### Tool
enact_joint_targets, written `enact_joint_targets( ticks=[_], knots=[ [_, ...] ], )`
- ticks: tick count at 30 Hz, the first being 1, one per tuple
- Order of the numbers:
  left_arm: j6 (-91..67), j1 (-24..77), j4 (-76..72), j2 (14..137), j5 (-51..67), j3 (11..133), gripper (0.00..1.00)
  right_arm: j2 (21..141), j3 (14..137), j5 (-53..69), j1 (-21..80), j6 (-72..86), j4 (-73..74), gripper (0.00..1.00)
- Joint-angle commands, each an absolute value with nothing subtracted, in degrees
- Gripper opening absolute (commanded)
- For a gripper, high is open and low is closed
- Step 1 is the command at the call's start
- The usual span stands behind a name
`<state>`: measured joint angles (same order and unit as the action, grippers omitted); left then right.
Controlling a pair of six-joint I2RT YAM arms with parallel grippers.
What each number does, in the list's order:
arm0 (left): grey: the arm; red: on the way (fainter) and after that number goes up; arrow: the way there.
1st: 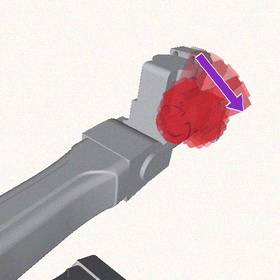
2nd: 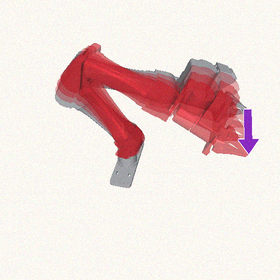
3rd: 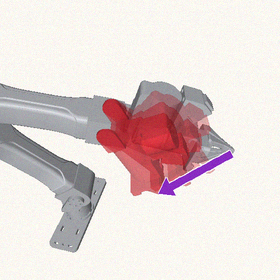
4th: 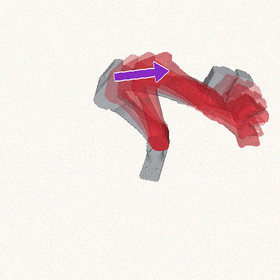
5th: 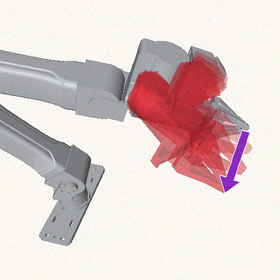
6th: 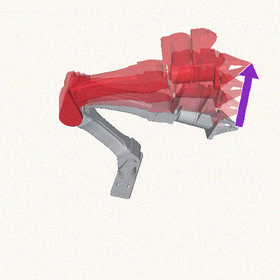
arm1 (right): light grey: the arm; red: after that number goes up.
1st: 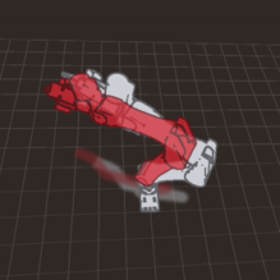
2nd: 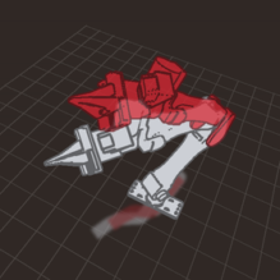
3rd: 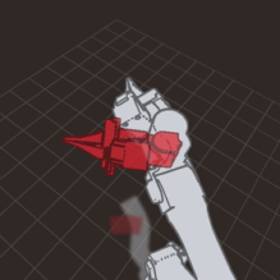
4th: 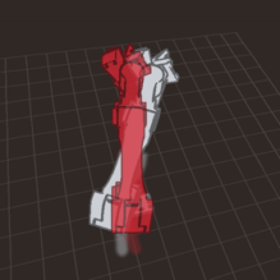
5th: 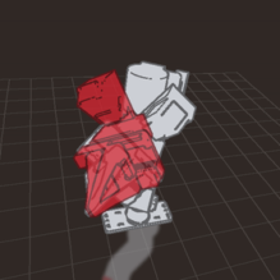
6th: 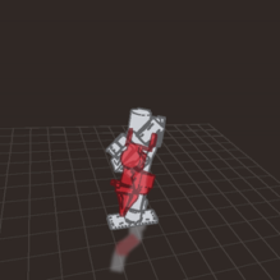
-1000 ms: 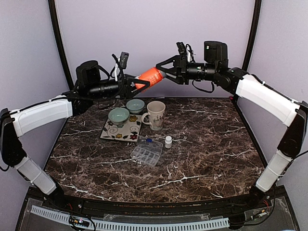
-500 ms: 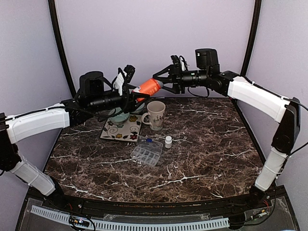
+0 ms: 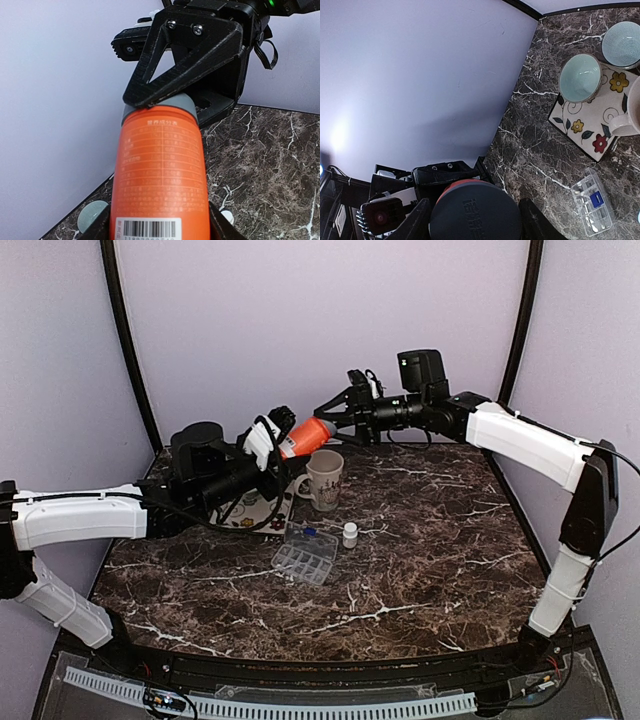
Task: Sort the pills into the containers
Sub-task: Screw the lid of the pill bottle onto the pill bottle.
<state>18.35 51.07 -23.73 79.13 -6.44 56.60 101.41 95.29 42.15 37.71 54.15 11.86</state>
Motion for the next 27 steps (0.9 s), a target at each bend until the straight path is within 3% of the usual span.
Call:
enact_joint_targets(
  ticks=[1,7,12,17,27],
  knots=[
    [25.42,55.28,-40.82,77.12,-2.94,58.65,0.04,105.24,93.59,41.02,40.57,52.32,16.50,0.01],
    [24.59,55.40,-43.18,77.00,-5.47,56.98,0.04,104.95,93.59,39.90,40.00,51.84,17.50,0.08],
    [21.81,55.37,-43.90,76.48,-6.96,55.37,0.02,104.55,94.56,38.47,39.74,49.58,18.54,0.36],
    [19.64,55.31,-43.86,75.79,-8.62,54.16,0.01,103.75,95.71,37.31,39.48,47.82,18.74,0.51],
    [17.26,54.93,-43.62,73.70,-10.88,51.42,0.01,102.57,96.62,36.08,39.12,45.73,19.88,0.67]
  ],
)
